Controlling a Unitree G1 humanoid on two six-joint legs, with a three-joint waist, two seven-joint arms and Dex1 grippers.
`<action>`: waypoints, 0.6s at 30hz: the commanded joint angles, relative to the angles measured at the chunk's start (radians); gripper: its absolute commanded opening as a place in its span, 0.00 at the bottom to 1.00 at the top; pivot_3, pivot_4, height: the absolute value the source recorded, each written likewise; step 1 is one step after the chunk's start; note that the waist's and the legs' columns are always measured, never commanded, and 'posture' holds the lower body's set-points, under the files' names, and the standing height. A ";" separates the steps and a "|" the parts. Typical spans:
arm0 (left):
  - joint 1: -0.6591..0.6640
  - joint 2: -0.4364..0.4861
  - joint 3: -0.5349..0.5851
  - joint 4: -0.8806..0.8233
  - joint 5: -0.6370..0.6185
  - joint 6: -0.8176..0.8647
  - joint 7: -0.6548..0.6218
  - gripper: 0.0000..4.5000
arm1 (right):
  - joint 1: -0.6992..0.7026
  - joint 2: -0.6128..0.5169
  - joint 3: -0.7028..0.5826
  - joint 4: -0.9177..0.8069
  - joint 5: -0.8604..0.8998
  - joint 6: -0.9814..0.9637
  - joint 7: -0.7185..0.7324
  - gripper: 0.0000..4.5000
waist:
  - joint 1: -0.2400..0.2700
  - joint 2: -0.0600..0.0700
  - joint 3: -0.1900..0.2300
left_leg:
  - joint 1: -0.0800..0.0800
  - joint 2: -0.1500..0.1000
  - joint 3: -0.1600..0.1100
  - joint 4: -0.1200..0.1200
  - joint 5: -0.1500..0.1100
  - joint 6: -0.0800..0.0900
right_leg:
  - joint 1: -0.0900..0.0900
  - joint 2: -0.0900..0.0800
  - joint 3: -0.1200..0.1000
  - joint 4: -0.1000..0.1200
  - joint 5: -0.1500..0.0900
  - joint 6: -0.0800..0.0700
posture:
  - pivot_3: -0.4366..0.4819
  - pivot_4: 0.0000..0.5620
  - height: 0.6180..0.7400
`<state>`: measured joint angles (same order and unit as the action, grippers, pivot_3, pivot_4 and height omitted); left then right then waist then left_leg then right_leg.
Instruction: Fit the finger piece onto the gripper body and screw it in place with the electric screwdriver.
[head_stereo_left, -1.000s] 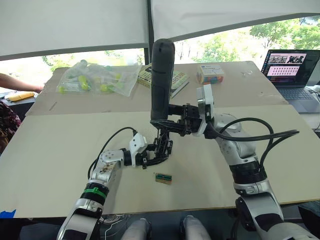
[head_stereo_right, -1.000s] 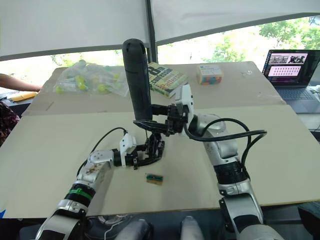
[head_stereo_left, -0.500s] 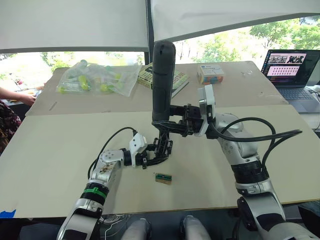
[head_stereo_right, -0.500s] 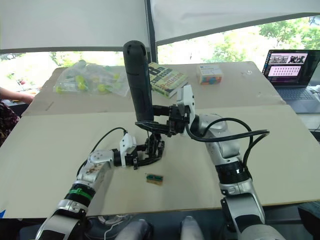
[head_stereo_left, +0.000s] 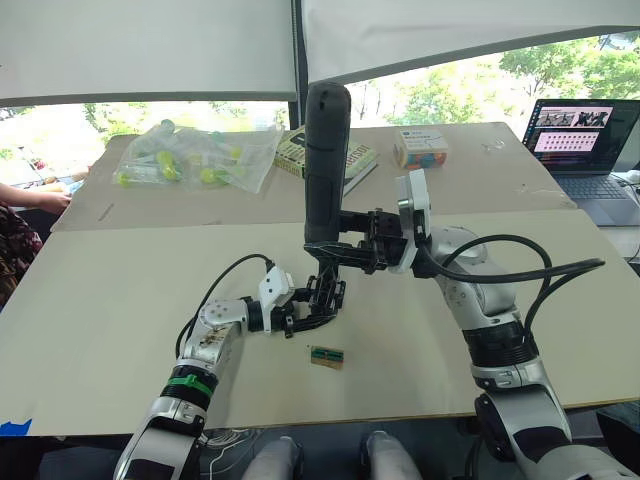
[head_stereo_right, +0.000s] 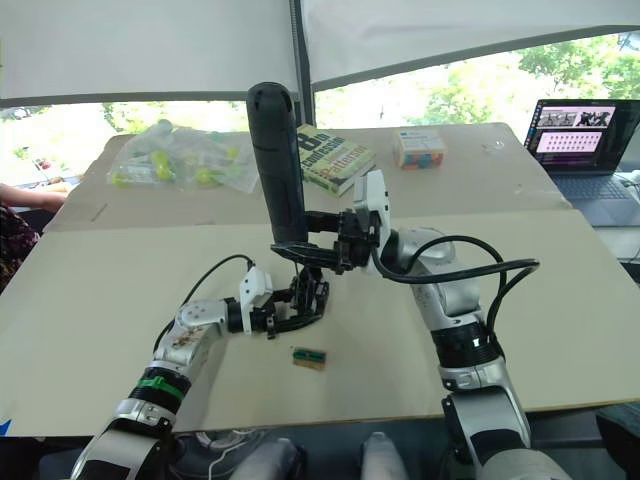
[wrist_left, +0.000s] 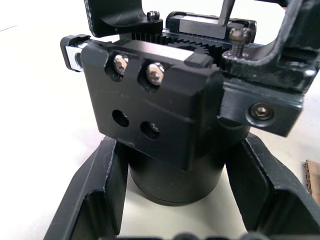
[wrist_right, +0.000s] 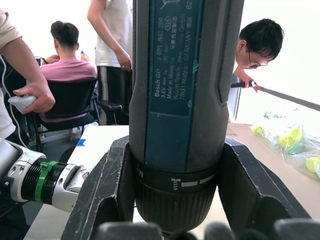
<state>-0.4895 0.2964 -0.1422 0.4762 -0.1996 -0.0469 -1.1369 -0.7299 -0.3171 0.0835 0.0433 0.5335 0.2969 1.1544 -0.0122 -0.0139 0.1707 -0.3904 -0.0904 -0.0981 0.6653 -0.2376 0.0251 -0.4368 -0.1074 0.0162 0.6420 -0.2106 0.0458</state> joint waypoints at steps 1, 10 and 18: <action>0.028 -0.008 -0.031 0.015 0.012 0.013 -0.013 0.52 | -0.025 -0.001 -0.032 -0.048 0.040 0.000 0.003 0.43 | 0.000 0.000 0.000 | 0.000 0.000 0.000 0.000 0.000 0.000 | 0.000 0.000 0.000 0.000 0.000 0.000 | 0.48 0.27 1.00; 0.032 -0.010 -0.031 0.010 0.011 0.014 -0.010 0.52 | -0.025 0.001 -0.033 -0.047 0.045 0.006 0.003 0.43 | 0.000 0.000 0.000 | 0.000 0.000 0.000 0.000 0.000 0.000 | 0.000 0.000 0.000 0.000 0.000 0.000 | 0.48 0.27 1.00; 0.035 -0.010 -0.031 0.007 0.011 0.015 -0.008 0.52 | -0.023 0.002 -0.030 -0.047 0.043 0.014 0.006 0.43 | 0.000 0.000 0.000 | 0.000 0.000 0.000 0.000 0.000 0.000 | 0.000 0.000 0.000 0.000 0.000 0.000 | 0.48 0.27 1.00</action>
<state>-0.4865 0.2959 -0.1421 0.4729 -0.1996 -0.0469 -1.1344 -0.7298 -0.3171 0.0835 0.0433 0.5352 0.3164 1.1555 -0.0123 -0.0139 0.1707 -0.3904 -0.0904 -0.0981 0.6653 -0.2376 0.0251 -0.4369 -0.1074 0.0163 0.6420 -0.2106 0.0458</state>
